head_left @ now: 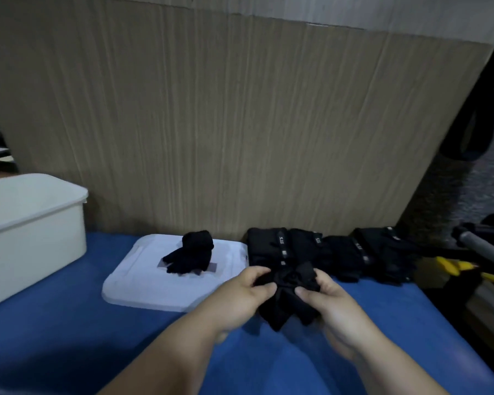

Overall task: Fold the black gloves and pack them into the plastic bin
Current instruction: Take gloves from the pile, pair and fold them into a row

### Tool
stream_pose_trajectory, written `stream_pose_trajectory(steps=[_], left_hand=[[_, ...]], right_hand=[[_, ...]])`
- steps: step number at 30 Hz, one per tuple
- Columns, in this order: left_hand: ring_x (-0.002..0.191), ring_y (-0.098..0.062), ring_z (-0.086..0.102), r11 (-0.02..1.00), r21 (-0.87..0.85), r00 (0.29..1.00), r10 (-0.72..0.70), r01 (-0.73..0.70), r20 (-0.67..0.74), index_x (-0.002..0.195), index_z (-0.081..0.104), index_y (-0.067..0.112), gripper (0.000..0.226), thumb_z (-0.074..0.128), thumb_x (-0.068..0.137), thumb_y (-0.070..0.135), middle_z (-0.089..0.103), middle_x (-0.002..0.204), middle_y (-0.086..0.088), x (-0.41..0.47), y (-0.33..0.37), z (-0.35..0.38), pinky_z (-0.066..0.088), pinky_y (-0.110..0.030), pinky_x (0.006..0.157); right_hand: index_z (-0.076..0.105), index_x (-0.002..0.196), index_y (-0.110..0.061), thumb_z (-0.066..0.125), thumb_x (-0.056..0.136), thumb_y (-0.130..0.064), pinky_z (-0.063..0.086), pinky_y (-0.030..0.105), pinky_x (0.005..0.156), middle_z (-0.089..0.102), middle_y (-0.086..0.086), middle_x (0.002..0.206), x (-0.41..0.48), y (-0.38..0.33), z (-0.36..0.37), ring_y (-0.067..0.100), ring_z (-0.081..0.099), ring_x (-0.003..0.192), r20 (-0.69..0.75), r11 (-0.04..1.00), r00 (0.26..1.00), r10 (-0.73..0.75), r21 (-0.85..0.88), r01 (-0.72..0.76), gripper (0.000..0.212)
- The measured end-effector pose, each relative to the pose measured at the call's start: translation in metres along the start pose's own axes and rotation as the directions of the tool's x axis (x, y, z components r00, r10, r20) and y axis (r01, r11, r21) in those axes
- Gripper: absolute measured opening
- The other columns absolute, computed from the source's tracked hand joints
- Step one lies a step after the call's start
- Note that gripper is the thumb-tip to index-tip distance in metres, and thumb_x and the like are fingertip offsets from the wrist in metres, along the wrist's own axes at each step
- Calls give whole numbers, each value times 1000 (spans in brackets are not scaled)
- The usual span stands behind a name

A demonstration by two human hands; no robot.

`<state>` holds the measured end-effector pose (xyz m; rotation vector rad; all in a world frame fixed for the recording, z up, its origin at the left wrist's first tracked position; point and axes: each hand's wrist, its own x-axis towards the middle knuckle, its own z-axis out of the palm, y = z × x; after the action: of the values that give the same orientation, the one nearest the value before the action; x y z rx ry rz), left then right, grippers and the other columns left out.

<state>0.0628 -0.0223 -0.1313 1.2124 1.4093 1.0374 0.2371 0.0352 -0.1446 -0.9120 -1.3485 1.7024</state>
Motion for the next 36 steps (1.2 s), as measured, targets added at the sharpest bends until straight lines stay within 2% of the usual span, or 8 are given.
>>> stream_pose_trajectory(steps=[4, 9, 15, 19, 21, 25, 29, 36], left_hand=[[103, -21, 67, 994, -111, 998, 7, -1, 57, 120, 56, 36, 31, 61, 91, 27, 69, 113, 2, 0, -1, 22, 51, -43, 96], [68, -5, 57, 997, -54, 998, 59, -57, 34, 107, 65, 35, 23, 63, 90, 20, 70, 103, 8, 5, -9, 39, 43, -22, 66], [63, -6, 53, 998, -61, 993, 38, -31, 113, 103, 64, 24, 17, 65, 89, 16, 66, 87, 6, 21, -17, 56, 44, -21, 64], [73, -12, 56, 984, -176, 999, 23, -16, 34, 98, 62, 19, 8, 62, 91, 15, 67, 90, 1, 31, -23, 60, 45, -28, 72], [79, -15, 57, 968, -251, 1000, 15, -14, 4, 100, 61, 16, 8, 61, 92, 14, 67, 94, -2, 36, -24, 61, 47, -29, 73], [82, -13, 62, 925, -379, 999, 27, -14, 30, 107, 59, 13, 15, 59, 92, 13, 69, 100, -4, 41, -23, 62, 49, -25, 71], [86, -13, 64, 896, -444, 995, 57, -13, 86, 114, 58, 12, 21, 55, 93, 11, 70, 106, -7, 43, -21, 64, 49, -25, 71], [87, -16, 63, 864, -503, 971, 97, 26, 218, 121, 58, 13, 29, 45, 96, 5, 69, 105, -8, 42, -20, 62, 52, -26, 75]], right_hand=[[63, 108, -9, 50, 93, 3, 47, 32, 74, 69, 12, 96, -10, -2, -18, 22, 64, 87, 20, 998, 1000, -8, -67, 10, 23], [61, 108, -3, 53, 93, 2, 45, 29, 72, 66, 10, 91, -12, -2, -39, 18, 59, 81, 18, 976, 999, -47, -214, 50, 17], [58, 94, -13, 60, 91, -5, 41, 28, 62, 60, 8, 81, -12, 2, -61, 17, 53, 70, -113, 974, 993, -28, -229, 1, 9], [58, 89, -23, 68, 86, -11, 42, 21, 70, 58, -6, 83, -13, -5, -74, 5, 52, 73, -332, 893, 878, -344, -405, 197, 16], [58, 77, -23, 73, 82, -14, 40, 18, 62, 56, -11, 74, -18, -13, -78, 4, 49, 67, -226, 790, 856, -465, -542, 286, 19], [68, 83, -33, 75, 67, -26, 44, 16, 64, 65, -8, 81, -21, -11, -78, 3, 59, 74, 44, 714, 923, -383, -620, 326, 19], [64, 103, -44, 79, 67, -24, 50, 18, 77, 62, -16, 101, -17, -2, -82, 7, 62, 95, 97, 672, 933, -346, -669, 318, 43], [63, 81, -29, 80, 65, -28, 50, 22, 70, 61, -12, 94, -14, -2, -83, 12, 60, 86, 157, 566, 900, -407, -730, 384, 24]])
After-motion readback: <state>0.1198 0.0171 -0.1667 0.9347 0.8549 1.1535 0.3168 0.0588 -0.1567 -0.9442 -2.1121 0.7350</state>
